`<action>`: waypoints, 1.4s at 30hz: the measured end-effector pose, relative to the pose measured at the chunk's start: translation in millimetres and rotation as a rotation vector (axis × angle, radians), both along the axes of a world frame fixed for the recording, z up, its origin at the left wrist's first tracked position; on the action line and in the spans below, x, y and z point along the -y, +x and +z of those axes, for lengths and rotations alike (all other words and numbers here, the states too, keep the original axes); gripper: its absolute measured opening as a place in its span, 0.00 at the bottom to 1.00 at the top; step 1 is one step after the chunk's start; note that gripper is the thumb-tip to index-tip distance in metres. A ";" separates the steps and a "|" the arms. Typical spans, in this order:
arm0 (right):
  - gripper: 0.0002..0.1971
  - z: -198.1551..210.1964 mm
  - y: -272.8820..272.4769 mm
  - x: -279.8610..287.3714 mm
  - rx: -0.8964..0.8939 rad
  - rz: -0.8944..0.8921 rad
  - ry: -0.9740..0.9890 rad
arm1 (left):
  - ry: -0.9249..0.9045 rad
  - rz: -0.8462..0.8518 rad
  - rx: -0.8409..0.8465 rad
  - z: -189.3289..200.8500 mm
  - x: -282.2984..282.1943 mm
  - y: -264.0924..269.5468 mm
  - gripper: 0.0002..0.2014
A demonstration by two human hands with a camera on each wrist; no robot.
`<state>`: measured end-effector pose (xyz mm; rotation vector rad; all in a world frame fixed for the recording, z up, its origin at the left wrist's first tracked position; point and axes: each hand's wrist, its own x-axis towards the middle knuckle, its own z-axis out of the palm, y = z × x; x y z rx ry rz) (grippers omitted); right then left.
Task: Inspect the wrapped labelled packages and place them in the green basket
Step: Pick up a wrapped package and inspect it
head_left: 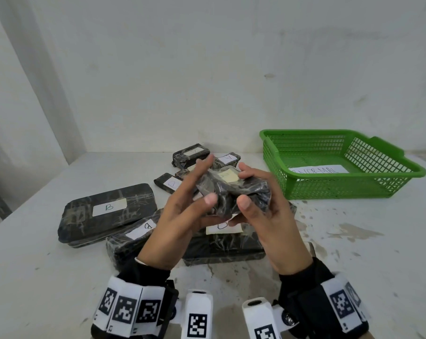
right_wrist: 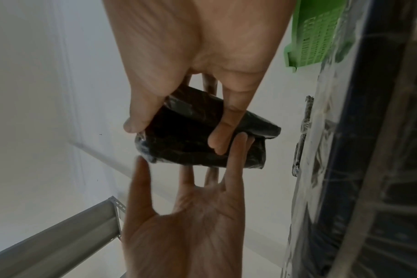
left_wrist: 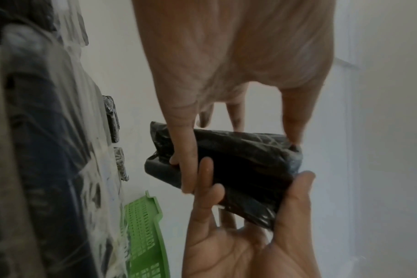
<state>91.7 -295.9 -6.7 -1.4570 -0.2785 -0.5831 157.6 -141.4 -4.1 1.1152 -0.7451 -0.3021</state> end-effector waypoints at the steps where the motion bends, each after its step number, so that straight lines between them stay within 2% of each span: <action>1: 0.25 -1.4 0.6 1.5 0.005 -0.043 -0.045 | 0.022 -0.045 0.017 -0.3 -0.3 -0.7 0.40; 2: 0.26 -3.1 1.7 3.2 0.007 -0.075 -0.082 | 0.046 -0.076 0.030 -1.1 0.0 -1.2 0.42; 4: 0.28 -4.0 3.2 5.2 -0.001 -0.067 -0.077 | 0.073 -0.066 0.052 -2.3 2.2 -1.7 0.39; 7: 0.34 -0.7 3.3 1.4 -0.060 0.103 0.096 | 0.019 0.043 0.043 -1.6 3.4 -0.5 0.27; 9: 0.36 0.7 3.5 -1.4 -0.085 0.141 0.186 | -0.015 0.091 0.030 -0.8 3.5 -0.1 0.22; 15: 0.24 -0.4 6.0 -1.4 -0.013 0.006 0.159 | 0.007 0.166 0.048 -0.5 1.6 -1.1 0.23; 18: 0.24 -2.4 7.0 -0.2 -0.016 0.001 0.145 | 0.018 0.200 0.042 0.1 -0.1 0.0 0.21; 22: 0.33 -0.8 4.8 -0.9 -0.065 0.079 0.206 | -0.005 0.216 0.041 0.2 1.2 -0.2 0.21; 26: 0.23 -6.1 8.9 1.8 -0.005 -0.057 0.090 | 0.012 0.193 0.069 0.7 -0.1 -1.5 0.28; 30: 0.20 -9.1 11.5 1.9 0.004 -0.109 0.035 | 0.011 0.228 0.046 -1.6 0.5 2.1 0.15; 33: 0.22 -8.6 11.2 0.6 -0.015 -0.106 0.051 | 0.002 0.229 0.026 -3.3 2.5 1.3 0.13; 36: 0.26 -6.0 8.5 -0.4 -0.070 -0.040 0.162 | -0.008 0.230 0.015 -2.4 2.6 0.3 0.15; 40: 0.17 -3.8 6.1 1.4 -0.081 -0.066 0.204 | 0.009 0.138 0.021 -1.5 2.7 -1.5 0.26; 42: 0.16 -6.5 7.7 2.9 -0.094 -0.088 0.212 | -0.012 0.150 -0.001 -1.9 3.9 -1.3 0.22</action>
